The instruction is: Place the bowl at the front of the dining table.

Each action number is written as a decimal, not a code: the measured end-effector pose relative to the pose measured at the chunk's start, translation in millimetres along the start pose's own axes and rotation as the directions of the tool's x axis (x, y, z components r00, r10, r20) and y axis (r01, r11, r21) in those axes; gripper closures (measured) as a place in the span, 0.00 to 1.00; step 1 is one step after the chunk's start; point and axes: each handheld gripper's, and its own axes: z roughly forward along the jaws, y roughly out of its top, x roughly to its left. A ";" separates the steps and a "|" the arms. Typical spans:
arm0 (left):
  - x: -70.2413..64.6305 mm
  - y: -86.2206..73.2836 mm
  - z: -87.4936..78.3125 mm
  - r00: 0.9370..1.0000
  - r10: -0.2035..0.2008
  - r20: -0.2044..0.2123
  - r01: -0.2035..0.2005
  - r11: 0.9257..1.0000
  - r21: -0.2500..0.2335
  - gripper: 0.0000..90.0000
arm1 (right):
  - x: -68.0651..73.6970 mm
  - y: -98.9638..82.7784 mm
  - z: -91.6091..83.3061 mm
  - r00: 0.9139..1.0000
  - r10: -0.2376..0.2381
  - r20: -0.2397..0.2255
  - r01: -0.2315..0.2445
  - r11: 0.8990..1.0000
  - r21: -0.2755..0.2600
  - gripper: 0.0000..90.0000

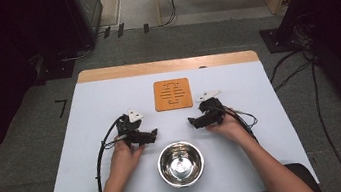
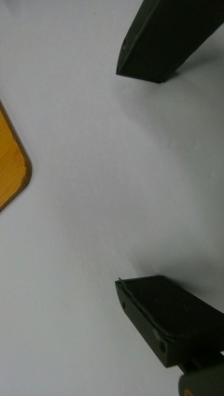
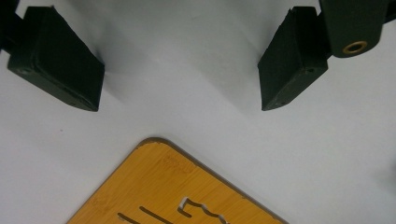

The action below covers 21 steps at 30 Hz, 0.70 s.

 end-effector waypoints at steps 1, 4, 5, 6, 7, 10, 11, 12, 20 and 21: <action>0.0 0.0 0.0 1.000 0.000 0.000 0.000 1.000 0.000 0.01 | -1.4 1.1 -1.2 1.000 0.021 -0.018 -0.021 1.000 0.007 0.17; 0.0 0.0 0.0 1.000 0.000 0.000 0.000 1.000 0.000 0.01 | -3.7 2.9 -3.1 0.998 0.039 -0.057 -0.038 0.999 0.015 0.21; 0.1 0.0 0.0 1.000 0.000 0.000 0.000 1.000 0.000 0.01 | -3.4 3.9 -4.0 0.996 0.044 -0.071 -0.043 0.999 0.022 0.22; 0.2 0.0 0.0 1.000 0.000 0.001 0.000 1.000 0.000 0.01 | -3.2 4.7 -4.6 0.996 0.042 -0.083 -0.039 0.999 0.027 0.22; 0.3 0.1 0.0 1.000 0.000 0.001 0.000 1.000 0.001 0.01 | -2.3 5.1 -5.6 0.995 0.041 -0.091 -0.039 0.999 0.027 0.24; 0.3 0.1 0.0 1.000 0.000 0.001 0.000 1.000 0.001 0.01 | 0.9 6.6 -8.2 0.996 0.017 -0.090 -0.016 1.000 0.021 0.26; 0.2 0.1 0.0 1.000 0.000 0.001 0.000 1.000 0.001 0.01 | 1.6 7.5 -10.0 0.996 0.006 -0.089 -0.005 1.000 0.009 0.27; 0.3 0.1 0.0 1.000 0.000 0.001 0.000 1.000 0.001 0.01 | 1.8 8.0 -11.2 0.996 0.010 -0.093 -0.009 1.000 0.009 0.27; 0.3 0.1 0.0 1.000 0.001 0.001 -0.001 1.000 0.001 0.01 | -0.2 9.0 -18.1 0.992 0.018 -0.124 -0.016 1.000 0.012 0.31; 0.3 0.1 0.0 1.000 0.001 0.001 -0.001 1.000 0.002 0.01 | -0.3 9.0 -18.8 0.992 0.019 -0.125 -0.018 1.000 0.013 0.31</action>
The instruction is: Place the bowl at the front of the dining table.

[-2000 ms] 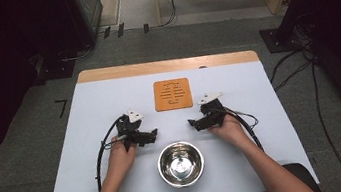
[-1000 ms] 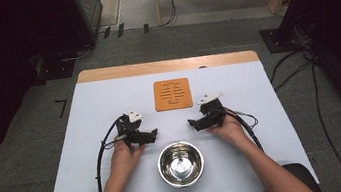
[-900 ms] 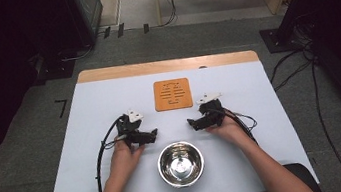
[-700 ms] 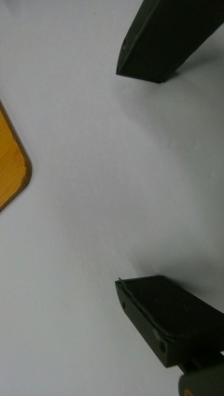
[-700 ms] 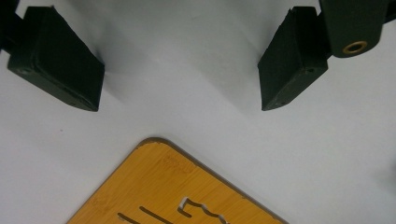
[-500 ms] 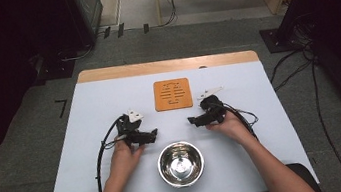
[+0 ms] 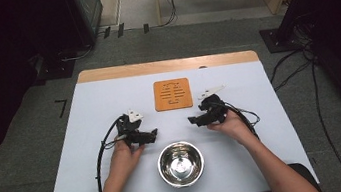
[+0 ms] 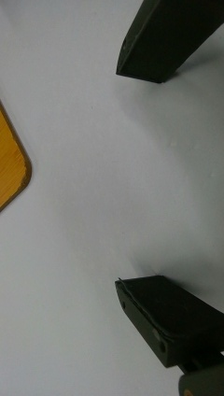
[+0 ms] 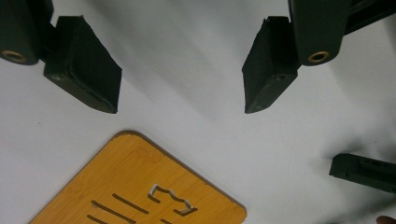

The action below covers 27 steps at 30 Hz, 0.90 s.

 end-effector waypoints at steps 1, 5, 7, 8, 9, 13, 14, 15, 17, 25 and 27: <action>0.0 0.0 0.0 1.000 -0.001 0.000 0.001 1.000 0.000 0.01 | 0.3 0.2 -0.6 1.000 0.002 -0.002 -0.002 1.000 -0.001 0.32; -0.1 0.0 0.0 1.000 -0.001 0.000 0.001 1.000 0.000 0.01 | 5.0 1.4 -4.2 1.000 -0.005 0.015 0.005 1.000 0.019 0.35; -0.1 0.0 0.1 1.000 -0.001 0.000 0.001 1.000 0.000 0.01 | 5.9 1.8 -5.3 1.000 -0.007 0.008 0.007 1.000 0.019 0.35; -0.1 0.0 0.1 1.000 -0.001 0.000 0.001 1.000 0.000 0.01 | 5.9 1.8 -5.3 1.000 -0.007 0.008 0.007 1.000 0.019 0.35; -0.1 0.0 0.0 1.000 -0.001 0.000 0.001 1.000 0.000 0.01 | 6.7 2.8 -7.4 1.000 -0.006 -0.003 0.006 1.000 0.011 0.36; 0.0 0.1 0.1 1.000 0.000 0.000 0.000 1.000 0.000 0.01 | 9.9 4.5 -11.1 1.000 -0.018 -0.003 0.018 1.000 -0.003 0.37; 0.1 0.1 0.1 1.000 -0.001 0.000 0.001 1.000 0.000 0.01 | 11.2 5.0 -12.2 1.000 -0.016 -0.006 0.016 1.000 -0.006 0.38; 0.1 0.1 0.2 1.000 -0.001 0.001 0.001 1.000 -0.001 0.01 | 12.8 5.8 -14.3 1.000 -0.026 -0.010 0.026 1.000 -0.004 0.40; 0.0 0.1 0.2 1.000 -0.002 0.001 0.002 1.000 -0.001 0.01 | 14.3 6.4 -16.2 1.000 -0.026 0.002 0.026 1.000 -0.001 0.40; 0.0 0.1 0.3 1.000 -0.002 0.001 0.002 1.000 -0.002 0.01 | 18.4 11.4 -20.2 0.999 -0.026 -0.045 0.026 1.000 0.002 0.40; 0.0 0.1 0.3 1.000 -0.002 0.001 0.002 1.000 -0.002 0.01 | 20.6 12.5 -21.5 0.998 -0.040 -0.045 0.040 0.999 -0.003 0.40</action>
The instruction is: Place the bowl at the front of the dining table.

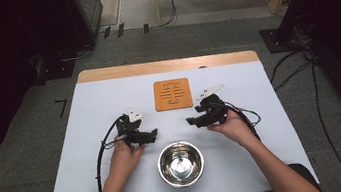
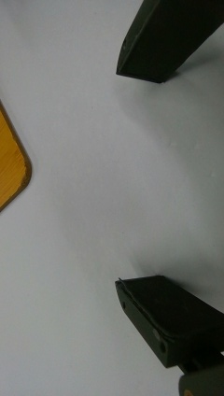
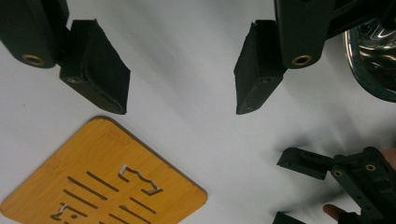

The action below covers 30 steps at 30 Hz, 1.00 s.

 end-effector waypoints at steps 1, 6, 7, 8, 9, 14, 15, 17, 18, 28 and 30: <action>-0.1 0.0 0.0 1.000 -0.001 -0.001 0.001 1.000 0.000 0.01 | 1.0 0.7 -0.7 1.000 -0.005 -0.003 0.005 1.000 -0.002 0.40; -0.2 -0.1 0.0 1.000 -0.002 -0.001 0.002 1.000 -0.001 0.01 | 6.3 2.9 -4.0 1.000 -0.020 -0.024 0.020 1.000 -0.007 0.42; -0.2 -0.1 0.1 1.000 -0.002 -0.001 0.002 1.000 -0.002 0.01 | 7.4 3.3 -4.7 0.999 -0.025 -0.026 0.025 1.000 -0.009 0.42; -0.2 -0.1 0.1 1.000 -0.002 -0.001 0.002 1.000 -0.002 0.01 | 7.4 3.3 -4.7 0.999 -0.025 -0.026 0.025 1.000 -0.009 0.42; -0.2 -0.1 0.0 1.000 -0.002 -0.001 0.002 1.000 -0.001 0.01 | 8.6 3.6 -5.7 0.999 -0.028 -0.028 0.028 1.000 -0.011 0.42; -0.1 -0.1 0.0 1.000 -0.001 -0.001 0.001 1.000 -0.001 0.01 | 17.2 6.5 -9.7 0.998 -0.052 -0.046 0.051 0.998 -0.027 0.44; -0.1 0.0 0.0 1.000 -0.001 -0.001 0.001 1.000 -0.001 0.01 | 17.2 6.5 -9.7 0.998 -0.052 -0.046 0.051 0.998 -0.027 0.44; -0.1 -0.1 0.0 1.000 -0.002 0.000 0.002 1.000 -0.001 0.01 | 20.0 7.0 -9.8 0.997 -0.060 -0.055 0.059 0.998 -0.027 0.44; -0.1 0.0 0.1 1.000 -0.002 -0.001 0.002 1.000 -0.001 0.01 | 21.4 7.2 -9.8 0.996 -0.063 -0.057 0.062 0.998 -0.025 0.44; 0.1 0.0 -0.3 1.000 0.002 0.000 -0.002 1.000 0.003 0.01 | 34.1 9.4 -10.6 0.991 -0.113 -0.076 0.109 0.993 -0.054 0.44; 0.1 0.0 -0.2 1.000 0.001 0.000 -0.001 1.000 0.003 0.01 | 36.4 10.0 -10.5 0.990 -0.114 -0.087 0.109 0.992 -0.063 0.44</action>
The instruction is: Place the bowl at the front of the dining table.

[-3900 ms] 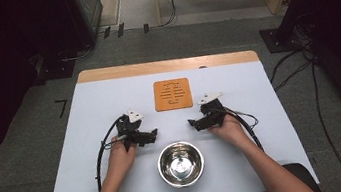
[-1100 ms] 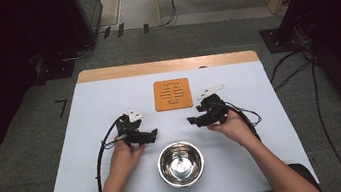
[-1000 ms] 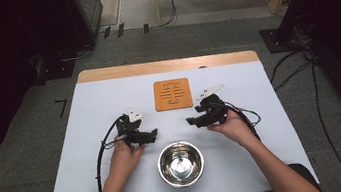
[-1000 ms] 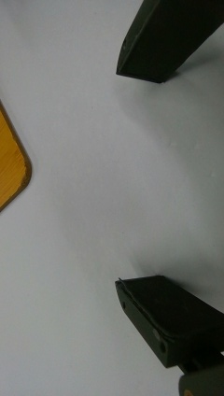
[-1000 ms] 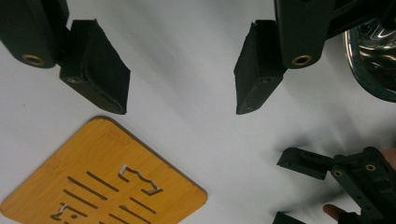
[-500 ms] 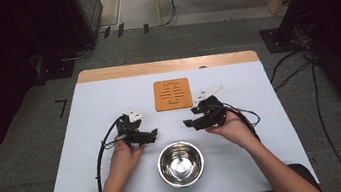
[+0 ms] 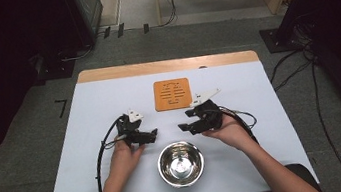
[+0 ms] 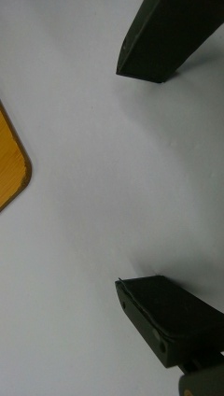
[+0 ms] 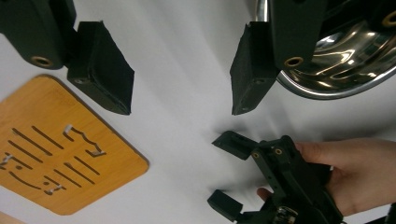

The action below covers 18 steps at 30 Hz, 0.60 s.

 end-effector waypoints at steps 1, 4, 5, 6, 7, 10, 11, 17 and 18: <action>0.0 0.0 0.0 1.000 0.000 0.000 0.000 1.000 0.000 0.01 | 1.4 0.3 0.4 1.000 -0.004 -0.005 0.004 1.000 0.000 0.45; 0.0 0.0 0.0 1.000 0.001 0.000 -0.001 1.000 0.000 0.01 | 5.9 0.8 3.0 0.999 -0.013 -0.029 0.013 1.000 0.001 0.46; -0.1 0.0 0.0 1.000 0.000 0.000 0.000 1.000 0.000 0.01 | 5.9 0.8 3.0 0.999 -0.013 -0.029 0.013 1.000 0.001 0.46; -0.1 0.0 0.0 1.000 0.000 0.000 0.000 1.000 0.000 0.01 | 6.9 0.8 3.9 0.999 -0.013 -0.036 0.014 1.000 0.002 0.46; -0.1 0.0 0.0 1.000 0.000 0.000 0.000 1.000 0.000 0.01 | 7.9 0.7 4.8 0.999 -0.014 -0.041 0.014 1.000 0.005 0.46; -0.1 0.0 0.0 1.000 0.000 0.000 0.000 1.000 0.000 0.01 | 10.2 0.0 7.5 0.998 -0.019 -0.056 0.019 1.000 0.012 0.47; -0.1 0.0 0.0 1.000 0.000 -0.001 0.000 1.000 0.000 0.01 | 11.0 -0.1 8.6 0.998 -0.026 -0.061 0.027 1.000 0.014 0.47; -0.2 -0.1 0.0 1.000 0.000 -0.001 0.000 1.000 -0.001 0.01 | 18.3 -0.5 14.6 0.996 -0.047 -0.082 0.050 0.998 0.031 0.47; -0.2 -0.1 0.0 1.000 0.000 -0.002 0.000 1.000 -0.001 0.01 | 19.5 -0.7 15.5 0.995 -0.048 -0.086 0.051 0.998 0.037 0.47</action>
